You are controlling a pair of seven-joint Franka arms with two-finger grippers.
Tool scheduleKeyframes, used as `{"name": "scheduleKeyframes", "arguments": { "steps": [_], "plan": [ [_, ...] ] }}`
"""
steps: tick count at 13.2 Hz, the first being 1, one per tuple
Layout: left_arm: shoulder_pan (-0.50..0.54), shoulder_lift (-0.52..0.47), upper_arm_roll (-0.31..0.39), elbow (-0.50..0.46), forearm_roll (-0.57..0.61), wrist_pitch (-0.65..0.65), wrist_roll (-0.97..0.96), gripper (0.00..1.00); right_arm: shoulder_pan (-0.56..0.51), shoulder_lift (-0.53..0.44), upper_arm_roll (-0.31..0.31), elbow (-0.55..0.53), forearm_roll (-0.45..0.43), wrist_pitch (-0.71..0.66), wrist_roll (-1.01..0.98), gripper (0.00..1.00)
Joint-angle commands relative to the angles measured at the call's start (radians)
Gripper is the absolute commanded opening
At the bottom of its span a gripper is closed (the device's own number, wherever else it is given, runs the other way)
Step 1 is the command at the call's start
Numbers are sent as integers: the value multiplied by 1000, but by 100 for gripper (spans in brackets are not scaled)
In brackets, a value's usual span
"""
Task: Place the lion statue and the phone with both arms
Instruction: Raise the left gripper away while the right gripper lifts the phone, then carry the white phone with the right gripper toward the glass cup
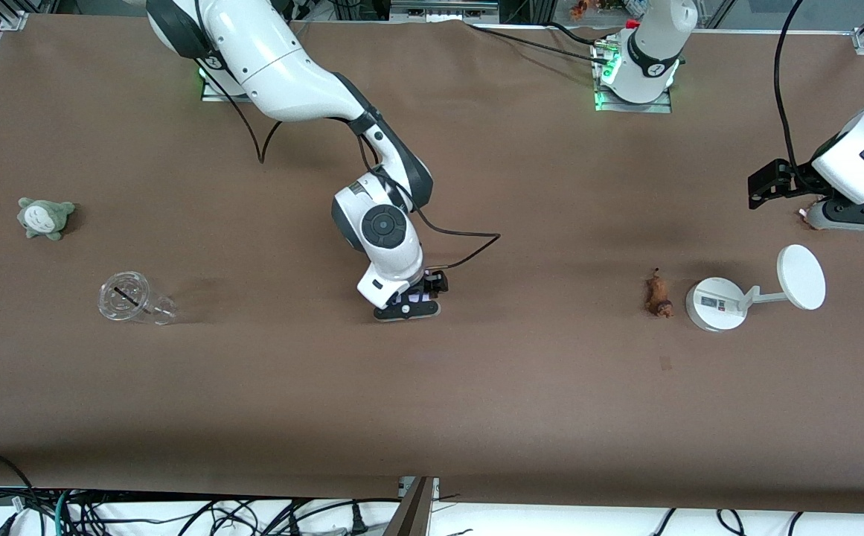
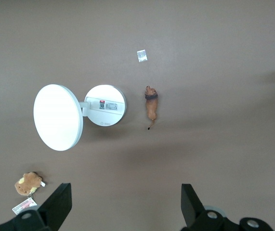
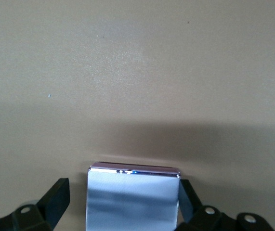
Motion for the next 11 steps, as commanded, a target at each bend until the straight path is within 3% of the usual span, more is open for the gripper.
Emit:
{"name": "scheduleKeyframes", "arguments": {
  "steps": [1, 9, 10, 11],
  "plan": [
    [-12, -7, 10, -1, -14, -8, 8, 100, 10, 12, -8, 15, 16, -11, 25, 100],
    [-7, -5, 16, -1, -22, -16, 16, 100, 10, 12, -9, -8, 2, -13, 25, 100],
    [-7, -5, 16, -1, -22, -16, 16, 100, 10, 11, -12, -8, 0, -13, 22, 90],
    [-7, -5, 16, -1, -22, -20, 16, 100, 4, 9, -12, -8, 8, -13, 24, 60]
  ]
}}
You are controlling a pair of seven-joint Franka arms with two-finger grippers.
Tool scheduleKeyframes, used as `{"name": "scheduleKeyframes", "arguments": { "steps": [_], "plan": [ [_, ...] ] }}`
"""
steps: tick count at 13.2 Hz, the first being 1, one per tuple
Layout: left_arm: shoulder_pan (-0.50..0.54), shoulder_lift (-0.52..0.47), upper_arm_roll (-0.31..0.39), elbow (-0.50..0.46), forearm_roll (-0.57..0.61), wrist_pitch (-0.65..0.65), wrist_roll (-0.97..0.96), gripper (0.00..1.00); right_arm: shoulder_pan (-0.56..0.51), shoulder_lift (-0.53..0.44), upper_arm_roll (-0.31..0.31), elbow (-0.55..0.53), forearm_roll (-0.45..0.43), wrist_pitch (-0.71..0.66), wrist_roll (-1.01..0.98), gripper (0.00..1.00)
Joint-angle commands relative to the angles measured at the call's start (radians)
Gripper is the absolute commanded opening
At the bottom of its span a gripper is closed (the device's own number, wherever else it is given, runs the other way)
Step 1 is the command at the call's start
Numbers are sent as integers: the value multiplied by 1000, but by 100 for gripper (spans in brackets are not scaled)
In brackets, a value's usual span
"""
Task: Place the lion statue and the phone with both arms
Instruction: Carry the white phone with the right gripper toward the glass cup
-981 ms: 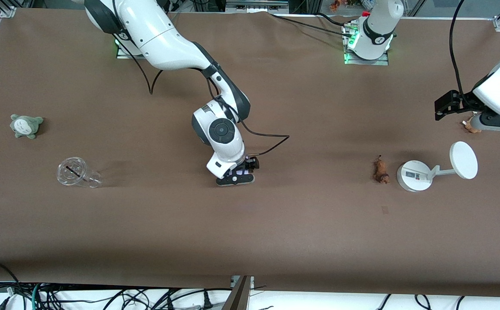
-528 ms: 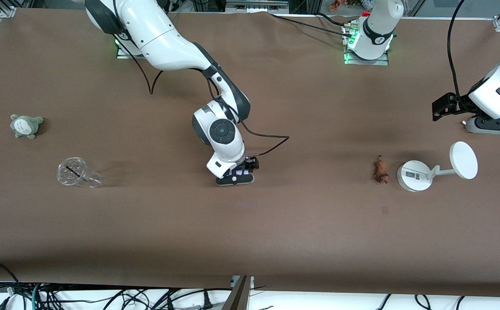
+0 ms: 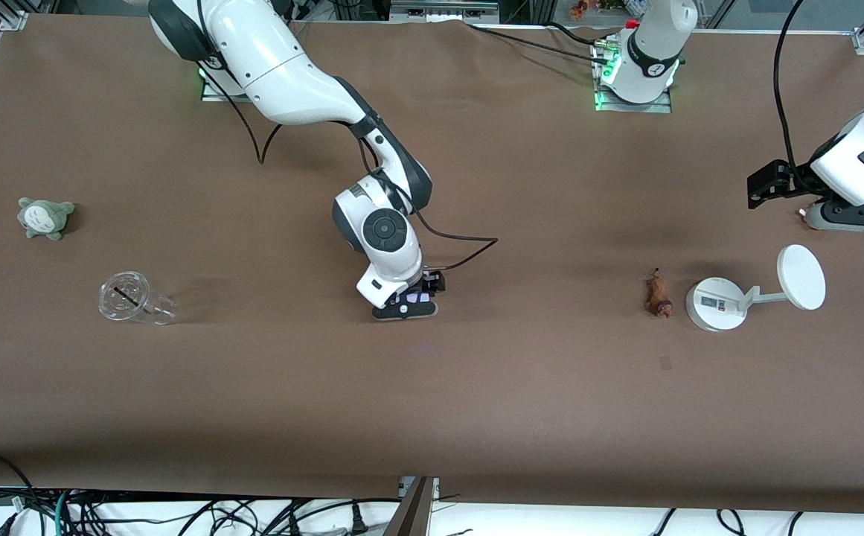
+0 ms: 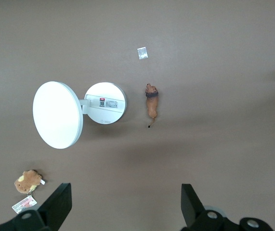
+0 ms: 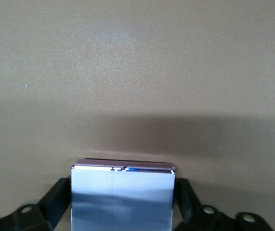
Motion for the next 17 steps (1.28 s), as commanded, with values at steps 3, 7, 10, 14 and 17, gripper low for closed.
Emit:
{"name": "scheduleKeyframes", "arguments": {
  "steps": [3, 7, 10, 14, 17],
  "plan": [
    [-4, -5, 13, -1, -23, -15, 16, 100, -7, -22, -13, 2, 14, -9, 1, 19],
    [-5, -5, 13, 2, -23, -17, 13, 100, -68, -127, -15, 2, 16, -131, -15, 1],
    [-5, -7, 11, 1, -23, -17, 18, 100, -125, -252, -22, 2, 8, -331, -56, 0],
    [-5, -7, 5, 1, -23, -18, 19, 100, -136, -368, -157, 1, 5, -503, -142, 0],
    [-14, -8, 2, 2, -23, -29, 10, 100, -137, -379, -263, -4, 17, -552, -263, 0]
  ]
}}
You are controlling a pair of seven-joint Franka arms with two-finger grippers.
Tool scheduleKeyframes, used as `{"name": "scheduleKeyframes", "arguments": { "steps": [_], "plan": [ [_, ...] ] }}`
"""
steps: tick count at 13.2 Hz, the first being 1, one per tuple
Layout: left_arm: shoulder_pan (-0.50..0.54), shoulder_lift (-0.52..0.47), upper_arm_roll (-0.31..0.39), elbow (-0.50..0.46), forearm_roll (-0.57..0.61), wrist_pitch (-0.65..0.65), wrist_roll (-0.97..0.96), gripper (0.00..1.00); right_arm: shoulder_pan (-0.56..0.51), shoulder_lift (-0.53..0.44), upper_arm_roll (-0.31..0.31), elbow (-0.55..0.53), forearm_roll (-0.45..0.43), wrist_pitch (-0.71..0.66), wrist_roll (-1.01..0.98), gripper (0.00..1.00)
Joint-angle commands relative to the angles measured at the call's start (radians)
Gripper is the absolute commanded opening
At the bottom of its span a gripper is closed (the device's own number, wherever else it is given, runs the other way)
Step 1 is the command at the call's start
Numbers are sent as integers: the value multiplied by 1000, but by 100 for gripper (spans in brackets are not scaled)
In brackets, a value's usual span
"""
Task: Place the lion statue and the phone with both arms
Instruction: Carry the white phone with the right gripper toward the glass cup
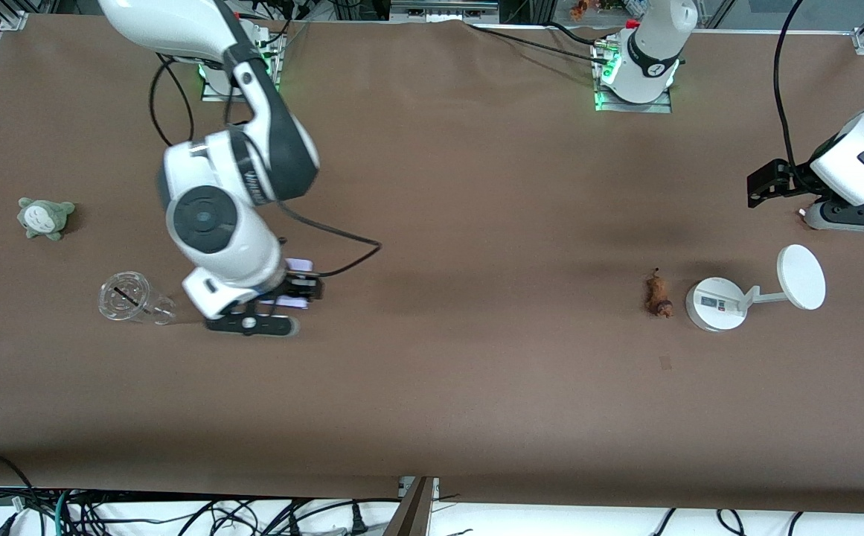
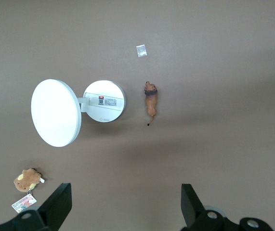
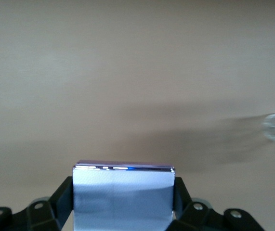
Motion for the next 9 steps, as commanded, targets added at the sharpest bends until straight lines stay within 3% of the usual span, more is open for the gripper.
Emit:
{"name": "scheduleKeyframes", "arguments": {
  "steps": [1, 4, 9],
  "plan": [
    [-11, -8, 6, 4, -22, -17, 10, 100, -3, -15, -75, -50, 23, -9, -147, 0],
    [-14, -8, 3, 4, -22, -17, 8, 100, -100, -14, -79, -98, 109, 28, -296, 0],
    [-14, -8, 3, 4, -22, -20, 8, 100, -146, -11, -78, -282, 117, 271, -395, 0]
  ]
}}
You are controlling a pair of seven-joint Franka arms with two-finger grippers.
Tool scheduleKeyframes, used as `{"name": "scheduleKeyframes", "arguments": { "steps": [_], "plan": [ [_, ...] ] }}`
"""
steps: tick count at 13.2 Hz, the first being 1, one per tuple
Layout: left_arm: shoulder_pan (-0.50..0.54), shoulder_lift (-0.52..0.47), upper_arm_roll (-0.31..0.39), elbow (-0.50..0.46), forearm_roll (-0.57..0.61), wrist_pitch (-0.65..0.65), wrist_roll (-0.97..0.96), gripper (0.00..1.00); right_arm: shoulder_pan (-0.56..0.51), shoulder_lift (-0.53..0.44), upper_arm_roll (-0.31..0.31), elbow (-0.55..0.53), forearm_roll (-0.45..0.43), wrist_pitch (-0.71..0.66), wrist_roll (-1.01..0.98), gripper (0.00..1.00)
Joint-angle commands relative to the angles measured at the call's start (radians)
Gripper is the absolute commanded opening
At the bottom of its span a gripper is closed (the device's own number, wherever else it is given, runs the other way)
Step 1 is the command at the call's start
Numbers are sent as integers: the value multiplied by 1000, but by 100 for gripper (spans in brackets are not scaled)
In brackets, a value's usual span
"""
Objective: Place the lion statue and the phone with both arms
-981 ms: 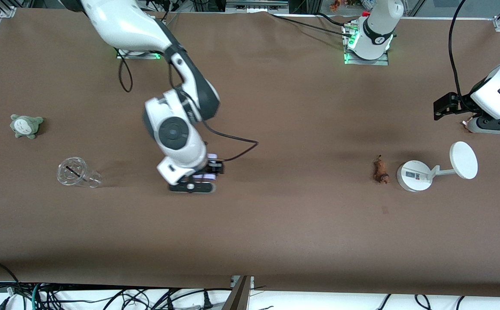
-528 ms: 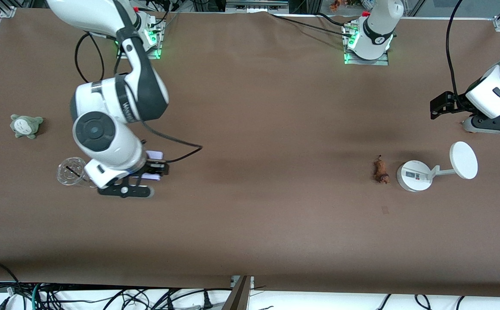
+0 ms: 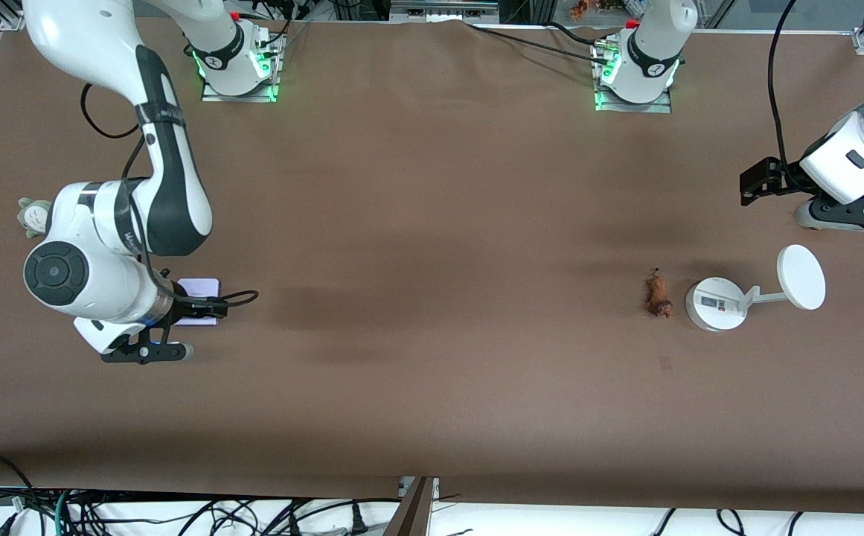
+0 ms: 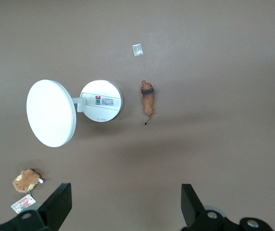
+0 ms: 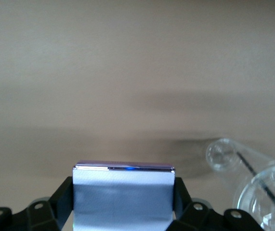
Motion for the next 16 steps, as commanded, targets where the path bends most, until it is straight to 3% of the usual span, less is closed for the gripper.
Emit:
{"name": "scheduleKeyframes", "arguments": {
  "steps": [1, 6, 11, 16],
  "plan": [
    [-3, -8, 6, 4, -22, -17, 8, 100, 7, -14, 6, -123, 26, 147, -36, 0],
    [-3, -8, 4, 4, -22, -18, 8, 100, -14, 42, 9, -249, 77, 414, -131, 0],
    [-2, -6, 3, 13, -22, -38, 7, 100, -28, 85, 17, -306, 85, 554, -172, 0],
    [-5, -5, 3, 20, -22, -43, 7, 100, -37, 104, 25, -306, 85, 580, -174, 0]
  ]
}}
